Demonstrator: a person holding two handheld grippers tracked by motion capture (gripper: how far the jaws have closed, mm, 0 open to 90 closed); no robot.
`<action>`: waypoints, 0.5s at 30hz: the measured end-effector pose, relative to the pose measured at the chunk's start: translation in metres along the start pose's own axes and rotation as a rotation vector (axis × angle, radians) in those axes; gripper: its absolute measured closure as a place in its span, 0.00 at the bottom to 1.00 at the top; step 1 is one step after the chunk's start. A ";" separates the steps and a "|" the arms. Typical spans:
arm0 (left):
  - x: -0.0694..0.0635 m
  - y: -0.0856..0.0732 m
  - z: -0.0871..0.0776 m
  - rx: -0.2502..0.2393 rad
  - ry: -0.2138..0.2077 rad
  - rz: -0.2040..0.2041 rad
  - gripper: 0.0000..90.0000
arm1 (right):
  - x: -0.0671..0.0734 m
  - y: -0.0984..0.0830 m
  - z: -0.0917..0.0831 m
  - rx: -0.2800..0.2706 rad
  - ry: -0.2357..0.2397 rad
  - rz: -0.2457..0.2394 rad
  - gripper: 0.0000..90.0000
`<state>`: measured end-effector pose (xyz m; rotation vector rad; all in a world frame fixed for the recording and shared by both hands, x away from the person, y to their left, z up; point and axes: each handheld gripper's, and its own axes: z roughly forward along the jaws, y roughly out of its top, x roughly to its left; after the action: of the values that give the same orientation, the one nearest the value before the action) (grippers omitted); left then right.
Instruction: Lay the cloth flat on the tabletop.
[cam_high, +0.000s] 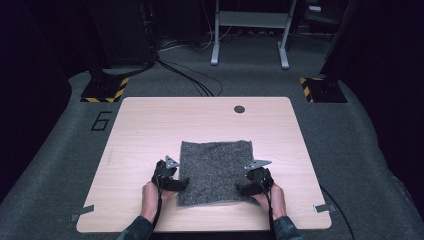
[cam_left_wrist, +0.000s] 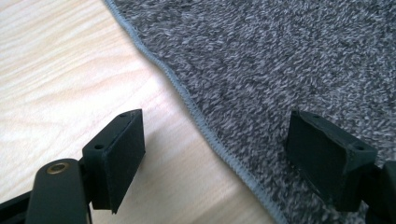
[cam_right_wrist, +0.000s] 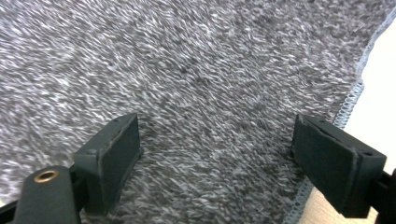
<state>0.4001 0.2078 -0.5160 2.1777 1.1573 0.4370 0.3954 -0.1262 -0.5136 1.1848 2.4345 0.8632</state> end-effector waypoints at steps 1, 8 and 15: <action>0.002 0.001 -0.003 -0.003 -0.004 -0.009 0.21 | 0.001 0.000 -0.002 -0.008 0.004 -0.002 0.17; 0.023 0.012 -0.010 -0.053 -0.005 -0.088 0.19 | 0.019 0.009 -0.014 -0.060 0.033 -0.022 0.17; 0.034 0.025 -0.005 -0.065 -0.013 -0.112 0.17 | 0.042 0.019 -0.017 -0.084 0.082 -0.061 0.17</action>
<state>0.4323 0.2273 -0.4958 2.0456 1.2345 0.4056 0.3731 -0.0903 -0.4887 1.0601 2.4584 1.0039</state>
